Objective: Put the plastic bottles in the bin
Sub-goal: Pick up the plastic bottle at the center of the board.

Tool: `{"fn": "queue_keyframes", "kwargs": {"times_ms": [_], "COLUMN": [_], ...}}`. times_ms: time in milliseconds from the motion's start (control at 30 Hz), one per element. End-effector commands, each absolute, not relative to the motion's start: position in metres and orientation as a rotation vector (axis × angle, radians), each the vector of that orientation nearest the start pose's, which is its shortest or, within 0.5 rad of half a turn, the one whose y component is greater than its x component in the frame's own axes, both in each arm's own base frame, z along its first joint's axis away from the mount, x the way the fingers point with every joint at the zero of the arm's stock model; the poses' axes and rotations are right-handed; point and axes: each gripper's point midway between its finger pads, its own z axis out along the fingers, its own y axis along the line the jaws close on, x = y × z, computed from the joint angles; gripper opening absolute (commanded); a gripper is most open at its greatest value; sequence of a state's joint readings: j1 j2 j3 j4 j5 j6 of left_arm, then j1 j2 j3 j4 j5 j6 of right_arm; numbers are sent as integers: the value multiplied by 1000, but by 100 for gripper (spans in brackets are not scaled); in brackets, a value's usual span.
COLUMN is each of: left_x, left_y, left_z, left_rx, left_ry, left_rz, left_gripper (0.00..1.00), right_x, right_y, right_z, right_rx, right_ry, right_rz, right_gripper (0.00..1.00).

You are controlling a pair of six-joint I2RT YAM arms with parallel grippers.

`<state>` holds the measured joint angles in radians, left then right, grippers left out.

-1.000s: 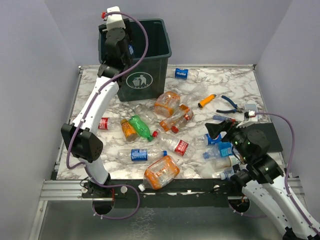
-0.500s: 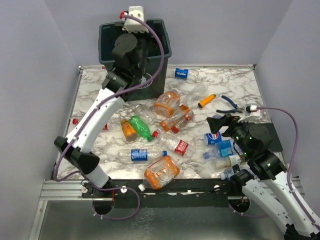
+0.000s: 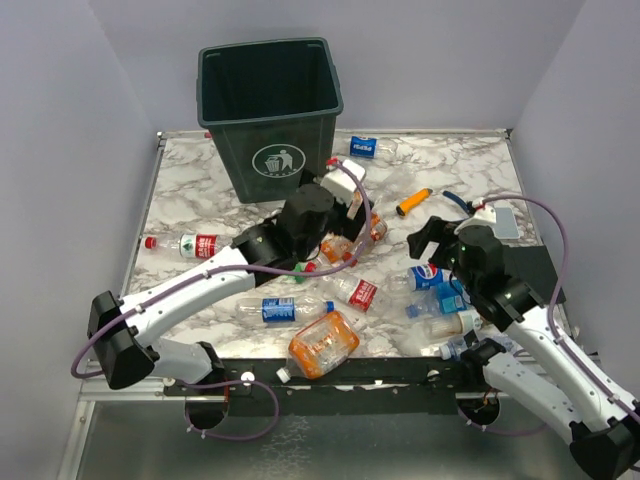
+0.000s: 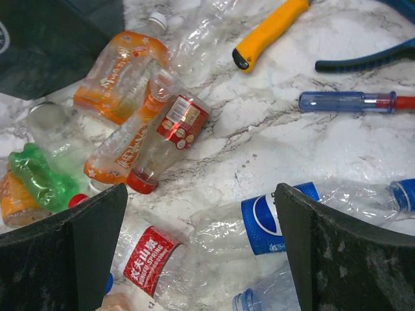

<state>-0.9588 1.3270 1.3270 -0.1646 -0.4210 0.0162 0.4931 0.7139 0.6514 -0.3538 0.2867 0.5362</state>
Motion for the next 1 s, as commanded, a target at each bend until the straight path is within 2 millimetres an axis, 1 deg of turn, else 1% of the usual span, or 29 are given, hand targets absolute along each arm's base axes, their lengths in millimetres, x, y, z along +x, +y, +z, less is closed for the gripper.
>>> {"fn": "queue_keyframes", "kwargs": {"times_ms": [0,67,100,167,200,233,333,400,433,467,500,533,600,667,767,867,900,967], "left_x": [279,274,272,270,270,269,269,270,271,271,271,271,271,269,269,269,268,268], "left_y": [-284,-279,-277,-274,-272,-270,-265,-258,-254,-250,-247,-243,-239,-236,-233,-231,-232,-232], "left_z": [272,256,251,245,246,245,252,254,255,257,258,259,261,263,265,266,267,266], "left_rx": [587,571,560,528,497,471,381,332,308,281,257,240,220,210,210,213,215,217], "left_ry": [1796,1802,1790,1769,1765,1767,1741,1731,1730,1725,1722,1718,1711,1703,1695,1692,1691,1692], "left_rz": [-312,-335,-346,-368,-381,-388,-426,-424,-416,-412,-405,-399,-388,-375,-352,-345,-346,-346], "left_gripper": [99,99,99,99,99,99,99,99,99,99,99,99,99,99,99,99,99,99], "right_x": [261,261,263,273,280,289,321,346,357,370,380,396,418,439,468,493,502,515], "right_y": [96,101,107,118,123,128,140,144,145,144,139,131,120,116,114,114,115,116], "right_z": [165,153,151,153,157,157,162,161,157,155,146,145,138,134,120,119,124,125], "right_rx": [377,425,436,461,469,477,535,601,648,696,759,813,860,846,844,838,828,813], "right_ry": [2049,2068,2070,2046,2032,2035,2034,2032,2034,2026,2032,1996,1955,1937,1989,1992,1977,1982], "right_rz": [310,343,382,443,466,469,497,531,558,592,605,621,608,576,504,495,499,484], "right_gripper": [100,100,99,99,99,99,99,99,99,98,98,97,94,93,93,94,94,94]}}
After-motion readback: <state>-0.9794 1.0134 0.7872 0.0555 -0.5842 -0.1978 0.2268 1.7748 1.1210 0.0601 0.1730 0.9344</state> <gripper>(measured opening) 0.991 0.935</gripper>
